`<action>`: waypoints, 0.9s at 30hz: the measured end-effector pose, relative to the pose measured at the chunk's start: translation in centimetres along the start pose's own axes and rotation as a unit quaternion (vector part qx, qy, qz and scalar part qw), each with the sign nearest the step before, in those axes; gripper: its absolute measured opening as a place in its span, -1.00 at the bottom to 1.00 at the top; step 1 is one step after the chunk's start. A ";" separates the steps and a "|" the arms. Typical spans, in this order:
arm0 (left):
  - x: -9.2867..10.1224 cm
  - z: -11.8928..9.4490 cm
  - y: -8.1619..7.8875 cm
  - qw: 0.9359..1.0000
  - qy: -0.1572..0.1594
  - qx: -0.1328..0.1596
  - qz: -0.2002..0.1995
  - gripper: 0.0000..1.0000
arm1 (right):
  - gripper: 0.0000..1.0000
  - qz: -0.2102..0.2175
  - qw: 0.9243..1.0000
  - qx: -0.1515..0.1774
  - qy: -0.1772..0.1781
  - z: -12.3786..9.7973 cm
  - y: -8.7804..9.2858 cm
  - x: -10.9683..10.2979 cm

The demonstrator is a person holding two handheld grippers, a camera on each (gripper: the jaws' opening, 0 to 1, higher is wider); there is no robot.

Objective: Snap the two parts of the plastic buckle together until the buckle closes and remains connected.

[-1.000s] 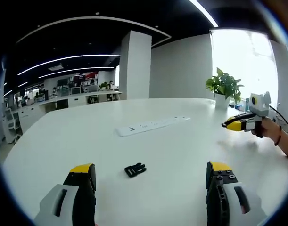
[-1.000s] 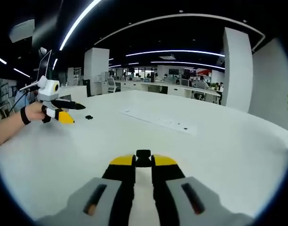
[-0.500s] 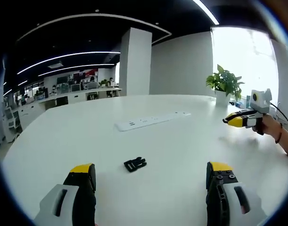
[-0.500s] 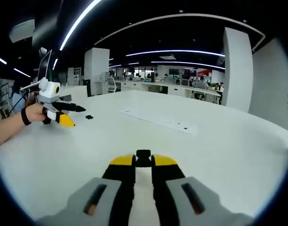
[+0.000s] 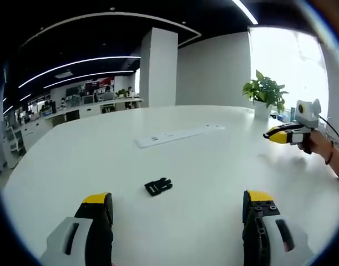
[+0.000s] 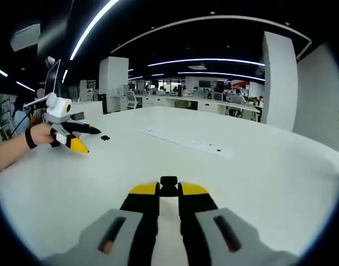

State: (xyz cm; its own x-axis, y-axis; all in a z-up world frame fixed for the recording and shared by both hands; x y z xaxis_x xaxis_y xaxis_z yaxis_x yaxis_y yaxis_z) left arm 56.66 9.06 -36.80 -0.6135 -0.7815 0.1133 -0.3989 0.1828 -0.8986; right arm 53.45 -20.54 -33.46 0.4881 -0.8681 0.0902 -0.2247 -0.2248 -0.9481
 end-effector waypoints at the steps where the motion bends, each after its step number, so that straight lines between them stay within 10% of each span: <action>1: 0.1 0.0 0.0 1.000 0.001 0.000 0.001 0.90 | -0.76 -0.001 1.000 0.000 0.001 0.0 0.0 0.1; 4: 0.1 -0.2 0.1 1.000 0.011 0.001 0.007 0.40 | -0.76 0.002 1.000 0.002 0.002 0.0 0.0 0.1; 7: 0.0 -0.3 -0.2 1.000 0.016 0.011 -0.017 0.64 | -0.76 0.005 1.000 0.004 0.001 -0.1 0.0 0.1; 27: -0.2 0.1 1.2 1.000 -0.014 0.010 0.017 0.44 | -0.76 0.007 1.000 0.003 0.000 -0.2 0.0 0.0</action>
State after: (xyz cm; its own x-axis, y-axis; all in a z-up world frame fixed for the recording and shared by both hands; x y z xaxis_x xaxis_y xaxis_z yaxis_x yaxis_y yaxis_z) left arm 56.39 9.41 -37.93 -0.6075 -0.7912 0.0709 -0.3637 0.1977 -0.9103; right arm 53.26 -20.65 -33.43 0.4851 -0.8710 0.0774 -0.2268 -0.2108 -0.9509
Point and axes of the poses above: the point that each gripper's makers call its tool centre point, and the gripper's own axes: z roughly forward along the fingers, x roughly to its right, y roughly out of its underside, the point moved 3 cm from there along -z, roughly backward along the fingers, and after that the axes turned 3 degrees about y, right-handed, at the moved point
